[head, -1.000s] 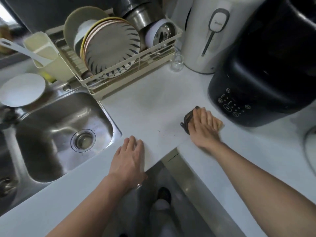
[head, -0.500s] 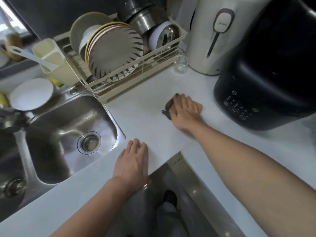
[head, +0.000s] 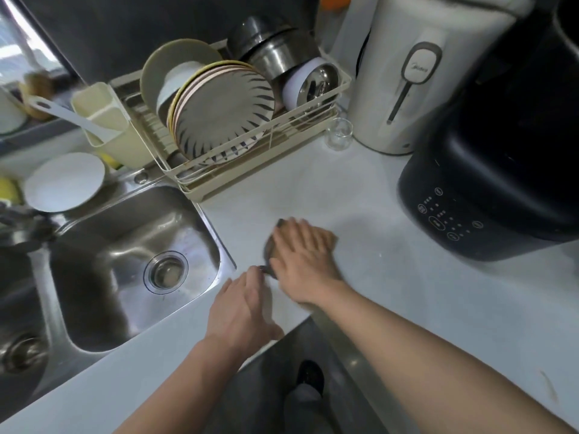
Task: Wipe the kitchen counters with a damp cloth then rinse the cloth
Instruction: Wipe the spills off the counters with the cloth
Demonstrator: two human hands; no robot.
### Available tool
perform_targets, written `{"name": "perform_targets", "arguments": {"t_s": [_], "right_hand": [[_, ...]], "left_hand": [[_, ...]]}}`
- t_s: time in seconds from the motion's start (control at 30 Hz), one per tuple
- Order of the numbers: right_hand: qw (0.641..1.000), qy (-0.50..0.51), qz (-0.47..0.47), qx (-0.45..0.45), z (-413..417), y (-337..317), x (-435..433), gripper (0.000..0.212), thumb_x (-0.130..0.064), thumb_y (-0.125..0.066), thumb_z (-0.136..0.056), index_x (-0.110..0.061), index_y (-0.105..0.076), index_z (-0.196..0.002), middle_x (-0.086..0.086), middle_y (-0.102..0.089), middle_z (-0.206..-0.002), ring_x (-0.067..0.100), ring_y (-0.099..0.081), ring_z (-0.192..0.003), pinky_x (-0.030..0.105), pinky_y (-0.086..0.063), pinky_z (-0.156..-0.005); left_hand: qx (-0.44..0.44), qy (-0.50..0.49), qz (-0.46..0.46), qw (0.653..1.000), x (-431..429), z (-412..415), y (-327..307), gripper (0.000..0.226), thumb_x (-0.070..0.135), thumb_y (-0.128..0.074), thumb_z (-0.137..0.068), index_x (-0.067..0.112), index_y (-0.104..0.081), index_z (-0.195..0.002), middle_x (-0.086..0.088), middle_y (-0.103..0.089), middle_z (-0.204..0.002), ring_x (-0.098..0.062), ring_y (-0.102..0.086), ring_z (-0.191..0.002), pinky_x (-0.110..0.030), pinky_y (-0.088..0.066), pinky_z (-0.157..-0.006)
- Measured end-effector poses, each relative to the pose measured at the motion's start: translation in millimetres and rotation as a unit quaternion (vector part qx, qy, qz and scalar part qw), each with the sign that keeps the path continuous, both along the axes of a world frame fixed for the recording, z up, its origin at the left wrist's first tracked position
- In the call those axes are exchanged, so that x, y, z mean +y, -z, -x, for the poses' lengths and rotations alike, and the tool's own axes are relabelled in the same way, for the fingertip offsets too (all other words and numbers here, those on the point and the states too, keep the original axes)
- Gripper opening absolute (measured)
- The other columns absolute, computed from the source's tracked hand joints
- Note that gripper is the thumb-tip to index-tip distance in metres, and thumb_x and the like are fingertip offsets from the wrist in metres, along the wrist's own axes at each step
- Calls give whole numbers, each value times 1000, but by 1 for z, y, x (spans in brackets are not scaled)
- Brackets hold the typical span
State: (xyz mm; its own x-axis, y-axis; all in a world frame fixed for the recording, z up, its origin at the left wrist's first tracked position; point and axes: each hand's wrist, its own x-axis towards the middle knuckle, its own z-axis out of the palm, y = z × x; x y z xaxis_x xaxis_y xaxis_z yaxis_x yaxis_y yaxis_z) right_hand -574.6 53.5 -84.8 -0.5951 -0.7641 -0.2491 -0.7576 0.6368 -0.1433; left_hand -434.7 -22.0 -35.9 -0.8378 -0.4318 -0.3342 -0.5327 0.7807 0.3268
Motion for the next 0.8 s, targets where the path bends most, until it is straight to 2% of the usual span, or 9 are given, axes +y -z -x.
{"name": "perform_targets", "arguments": {"t_s": [0.1,0.17,0.27,0.4,0.53,0.6,0.67,0.73,0.8], "right_hand": [[999,-38,20,-12,0,0,-61,65,-50,-31,-97,-26,-11,-154,6,-2,-164,26,1,-149,41,2,-119],[998,-39,32,-23,23,0,-63,64,-50,-30,-98,-27,-10,-154,4,-2,-164,24,0,-150,39,2,-119],[997,64,46,-13,80,1,-22,63,-48,-25,-98,-25,-9,-155,5,-3,-164,25,-2,-149,39,0,-120],[988,155,6,-9,103,-1,69,62,-48,-19,-99,-27,-2,-155,3,4,-164,21,5,-150,37,5,-121],[982,187,-17,5,53,-5,160,69,-55,-5,-92,-27,1,-155,3,8,-163,20,10,-149,37,9,-119],[976,216,-24,-4,29,-6,182,76,-56,4,-85,-26,2,-155,4,9,-163,21,12,-149,38,10,-120],[969,245,-21,-14,11,-4,186,76,-55,5,-85,-24,3,-155,6,10,-163,24,13,-149,41,9,-120],[968,249,-4,-20,-5,-2,180,76,-53,4,-85,-22,4,-155,8,11,-162,27,14,-149,45,9,-120],[972,235,11,-27,-19,1,173,75,-52,-1,-87,-21,0,-155,9,8,-162,30,11,-149,46,6,-120]], "left_hand": [[-3,-30,-8,1000,-2,1,3,77,51,-87,-51,24,-33,-99,13,-45,-92,-19,-48,-86,-29,-29,-75],[-13,-14,9,1000,-5,3,4,74,56,-84,-53,24,-36,-98,13,-49,-94,-18,-51,-87,-29,-33,-87],[-54,49,63,995,-7,14,-1,77,65,-79,-54,26,-44,-110,9,-53,-108,-17,-56,-102,-28,-31,-100],[-102,100,95,985,2,29,-8,90,69,-76,-56,29,-39,-128,4,-47,-129,-21,-52,-117,-38,-24,-113],[-43,177,37,983,39,35,-5,97,64,-73,-63,30,-28,-142,-2,-23,-154,-24,-26,-141,-38,-20,-116],[-42,222,23,974,65,40,-1,96,58,-67,-74,30,-16,-150,-6,-4,-162,-26,-7,-149,-38,-11,-119],[-31,234,23,971,92,46,3,96,53,-61,-82,26,-3,-155,-6,4,-165,-25,2,-151,-39,-6,-121],[-9,184,23,983,115,50,6,99,59,-57,-79,19,-7,-154,-7,-10,-163,-25,-8,-150,-41,-13,-120],[14,127,39,991,127,53,4,102,70,-54,-68,15,-23,-147,-7,-30,-151,-26,-26,-141,-43,-28,-113]]}}
